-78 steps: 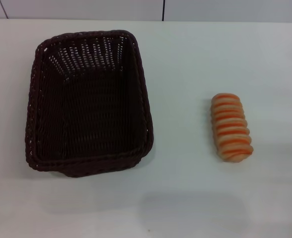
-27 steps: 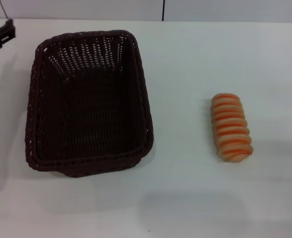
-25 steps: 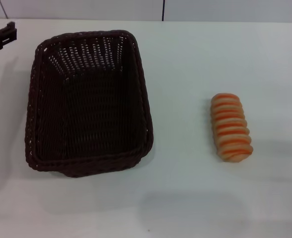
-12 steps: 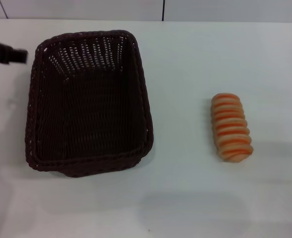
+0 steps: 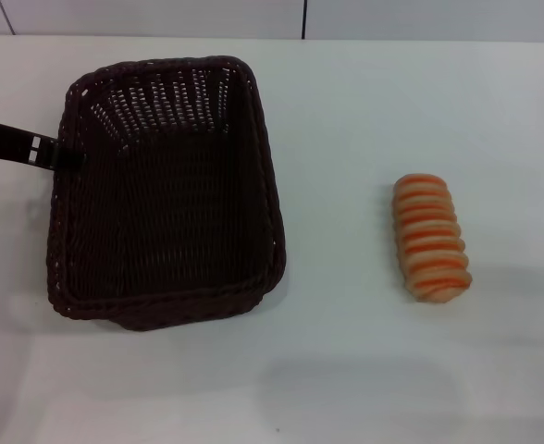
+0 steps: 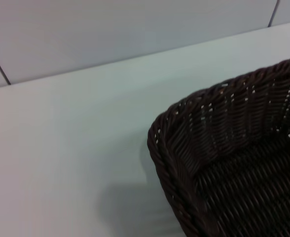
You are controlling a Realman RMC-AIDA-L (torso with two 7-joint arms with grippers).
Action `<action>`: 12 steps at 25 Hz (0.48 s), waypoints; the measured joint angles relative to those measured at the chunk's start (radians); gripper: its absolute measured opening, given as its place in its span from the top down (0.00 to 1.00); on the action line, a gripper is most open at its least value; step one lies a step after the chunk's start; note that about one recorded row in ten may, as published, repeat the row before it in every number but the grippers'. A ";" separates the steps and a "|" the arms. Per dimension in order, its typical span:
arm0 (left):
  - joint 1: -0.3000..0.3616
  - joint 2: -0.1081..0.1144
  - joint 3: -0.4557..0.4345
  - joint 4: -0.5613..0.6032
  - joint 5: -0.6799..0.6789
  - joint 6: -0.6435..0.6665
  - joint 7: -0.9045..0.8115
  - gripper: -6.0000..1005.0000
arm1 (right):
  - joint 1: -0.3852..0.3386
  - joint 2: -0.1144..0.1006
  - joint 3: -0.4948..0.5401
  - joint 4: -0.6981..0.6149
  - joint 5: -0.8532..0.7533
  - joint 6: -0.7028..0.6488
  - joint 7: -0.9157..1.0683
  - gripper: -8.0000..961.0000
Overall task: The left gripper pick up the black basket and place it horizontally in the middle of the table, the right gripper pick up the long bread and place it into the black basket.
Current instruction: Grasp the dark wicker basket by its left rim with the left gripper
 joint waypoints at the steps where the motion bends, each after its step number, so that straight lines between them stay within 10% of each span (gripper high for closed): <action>1: -0.001 -0.001 0.002 0.008 -0.001 0.001 0.000 0.26 | 0.000 0.000 0.000 0.000 0.000 0.000 0.000 0.15; 12: -0.011 -0.002 0.004 0.060 -0.022 0.010 -0.002 0.25 | -0.001 -0.002 0.001 -0.003 0.001 -0.001 0.000 0.15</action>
